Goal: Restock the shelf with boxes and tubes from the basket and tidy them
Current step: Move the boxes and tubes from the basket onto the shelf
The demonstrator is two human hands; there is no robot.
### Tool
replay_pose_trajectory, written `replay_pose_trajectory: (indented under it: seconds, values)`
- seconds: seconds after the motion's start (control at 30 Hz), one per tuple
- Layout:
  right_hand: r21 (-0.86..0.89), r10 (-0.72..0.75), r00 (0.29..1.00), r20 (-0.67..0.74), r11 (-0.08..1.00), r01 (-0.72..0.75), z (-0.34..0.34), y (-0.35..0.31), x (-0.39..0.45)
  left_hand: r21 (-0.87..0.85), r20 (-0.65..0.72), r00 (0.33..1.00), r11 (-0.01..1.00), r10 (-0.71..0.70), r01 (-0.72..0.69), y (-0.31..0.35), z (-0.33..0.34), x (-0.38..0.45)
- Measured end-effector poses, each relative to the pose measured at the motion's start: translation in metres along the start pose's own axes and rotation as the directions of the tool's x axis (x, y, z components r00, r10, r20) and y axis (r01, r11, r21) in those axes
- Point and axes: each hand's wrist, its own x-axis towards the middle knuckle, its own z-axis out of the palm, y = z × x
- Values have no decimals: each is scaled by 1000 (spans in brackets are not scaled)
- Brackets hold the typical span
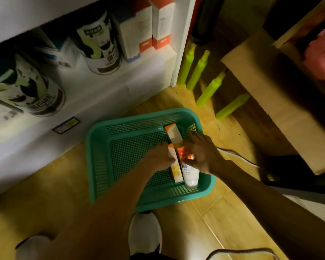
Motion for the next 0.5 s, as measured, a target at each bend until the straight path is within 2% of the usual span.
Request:
replay_pose_trajectory:
  seconds: [0.1,0.37,0.43,0.5]
  values:
    - [61,7,1000,9,998,-8,-2,4,-3,-58,-64,998,998,18,-21,-1,7,-2]
    - [107,-47,997,-69,993,54,-1,11,-17,-251,-53,998,968,-27,13,-6,-2,-17]
    - [139,-44,994,-98,989,57,-3,10,-20,-257,-35,999,966,-9,0,-8,-9,-25]
    - [197,-17,993,-116,980,40,-8,5,-24,-194,-41,999,980,23,-31,-8,-18,-33]
